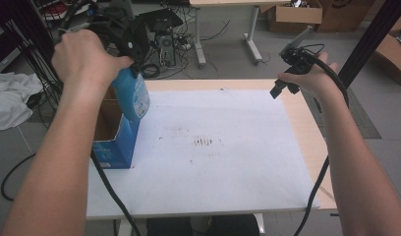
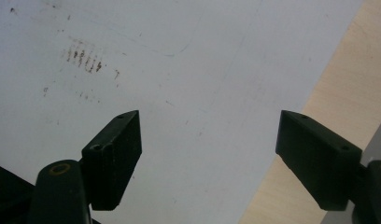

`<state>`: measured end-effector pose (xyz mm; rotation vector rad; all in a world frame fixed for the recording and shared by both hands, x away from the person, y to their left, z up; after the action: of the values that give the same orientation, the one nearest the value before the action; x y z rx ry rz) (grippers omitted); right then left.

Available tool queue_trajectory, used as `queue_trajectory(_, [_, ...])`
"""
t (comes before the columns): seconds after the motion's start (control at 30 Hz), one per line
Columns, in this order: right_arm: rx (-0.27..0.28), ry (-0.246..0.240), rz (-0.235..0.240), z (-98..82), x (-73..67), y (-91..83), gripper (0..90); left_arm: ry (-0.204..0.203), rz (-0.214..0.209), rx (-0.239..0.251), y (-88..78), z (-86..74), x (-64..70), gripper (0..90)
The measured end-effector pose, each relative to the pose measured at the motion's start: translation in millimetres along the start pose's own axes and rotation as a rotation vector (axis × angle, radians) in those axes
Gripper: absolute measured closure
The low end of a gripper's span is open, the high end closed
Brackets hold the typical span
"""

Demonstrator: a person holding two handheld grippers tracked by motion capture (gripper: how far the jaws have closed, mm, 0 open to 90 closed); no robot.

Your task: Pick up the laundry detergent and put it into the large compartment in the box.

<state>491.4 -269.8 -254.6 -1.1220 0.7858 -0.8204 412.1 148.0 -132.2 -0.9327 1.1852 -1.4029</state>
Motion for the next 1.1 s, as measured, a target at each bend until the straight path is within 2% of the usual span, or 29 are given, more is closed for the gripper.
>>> queue_trajectory(0.03, [-0.004,-0.001,0.001,-0.2,0.2,0.2,22.7,-0.043,0.008,0.007,-2.0,-2.5,-13.3,38.0])
queue_trajectory(0.07, [-0.004,-0.001,0.001,-0.2,0.2,0.2,22.7,-0.043,0.008,0.007,-2.0,-2.5,-13.3,38.0])
queue_trajectory(0.1, [-0.002,-0.008,-0.002,-0.3,1.4,0.5,22.6,-0.087,0.010,0.010,-3.1,-5.4,-26.8,38.0])
queue_trajectory(0.13, [-0.002,-0.008,-0.002,-0.3,1.4,0.5,22.6,-0.087,0.010,0.010,-3.1,-5.4,-26.8,38.0])
queue_trajectory(0.17, [-0.001,-0.004,-0.002,-0.4,1.6,0.1,22.7,-0.125,0.017,0.015,-3.1,-8.5,-39.0,38.0])
queue_trajectory(0.2, [-0.001,-0.004,-0.002,-0.4,1.6,0.1,22.7,-0.125,0.017,0.015,-3.1,-8.5,-39.0,38.0])
queue_trajectory(0.23, [-0.002,0.000,-0.003,-0.5,1.9,-0.4,22.9,-0.156,0.027,0.025,-2.9,-11.2,-49.8,38.0])
queue_trajectory(0.27, [-0.002,0.000,-0.003,-0.5,1.9,-0.4,22.9,-0.156,0.027,0.025,-2.9,-11.2,-49.8,38.0])
queue_trajectory(0.3, [-0.001,-0.001,-0.004,-0.7,2.8,-0.4,22.8,-0.172,0.035,0.029,-2.3,-12.9,-56.0,38.0])
queue_trajectory(0.5, [-0.001,0.001,-0.011,-0.8,5.1,-2.1,22.8,-0.236,0.080,0.004,6.4,-20.8,-79.4,38.0])
queue_trajectory(0.57, [0.001,0.019,-0.005,-0.3,3.4,-2.2,22.7,-0.242,0.087,-0.002,10.8,-22.2,-83.3,38.0])
queue_trajectory(0.67, [-0.003,-0.004,-0.012,-0.4,4.5,-1.4,22.9,-0.249,0.083,-0.010,18.1,-23.7,-87.0,38.0])
queue_trajectory(0.8, [-0.003,0.000,-0.015,-0.2,4.1,-1.1,22.8,-0.250,0.072,-0.017,26.2,-24.7,-89.3,38.1])
queue_trajectory(1.1, [-0.009,0.000,-0.017,-0.2,4.5,1.9,22.8,-0.248,0.059,-0.053,60.9,-26.1,-92.1,38.1])
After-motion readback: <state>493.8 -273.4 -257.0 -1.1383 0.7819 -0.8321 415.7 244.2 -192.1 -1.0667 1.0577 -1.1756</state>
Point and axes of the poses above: each handheld gripper's, and its own axes: y roughly forward along the jaws, z roughly out of its top, x roughly to its right, the point moved 5 cm from there along y, roughly forward along the jaws, and after that the axes turned 1 degree about z, right-handed, at the moved point
